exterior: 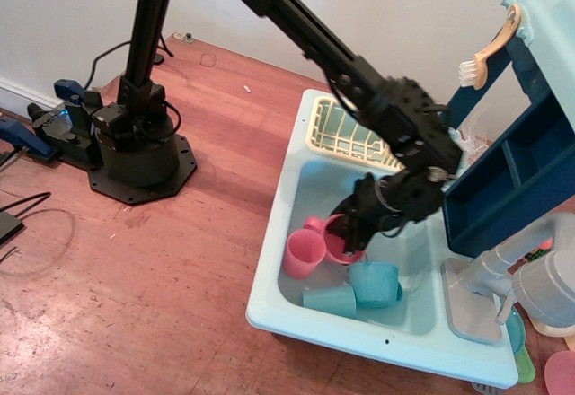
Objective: Put cup from anywhere into sink
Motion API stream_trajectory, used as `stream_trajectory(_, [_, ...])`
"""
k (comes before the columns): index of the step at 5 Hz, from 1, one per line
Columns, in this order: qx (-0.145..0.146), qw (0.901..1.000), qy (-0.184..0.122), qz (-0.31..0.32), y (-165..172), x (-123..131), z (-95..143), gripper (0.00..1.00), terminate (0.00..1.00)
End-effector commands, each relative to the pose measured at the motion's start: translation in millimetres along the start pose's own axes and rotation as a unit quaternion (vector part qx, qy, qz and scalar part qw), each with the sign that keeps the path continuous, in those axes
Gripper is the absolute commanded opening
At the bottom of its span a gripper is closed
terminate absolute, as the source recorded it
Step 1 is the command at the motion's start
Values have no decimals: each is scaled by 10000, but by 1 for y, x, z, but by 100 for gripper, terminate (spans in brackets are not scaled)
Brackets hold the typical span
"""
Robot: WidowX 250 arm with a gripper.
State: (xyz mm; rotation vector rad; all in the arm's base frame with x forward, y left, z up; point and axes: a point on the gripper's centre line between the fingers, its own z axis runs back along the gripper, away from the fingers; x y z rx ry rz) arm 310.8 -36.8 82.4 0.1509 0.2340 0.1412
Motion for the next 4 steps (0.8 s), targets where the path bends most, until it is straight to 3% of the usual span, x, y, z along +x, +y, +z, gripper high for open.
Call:
stream_trajectory(1, [-299, 9982, -495, 134, 16, 5, 22, 100, 0])
stream_trajectory(3, [124, 9931, -1149, 214, 54, 20, 83, 100, 0])
stream_trajectory(4, [294, 9914, -1231, 330, 59, 15, 107, 100, 100])
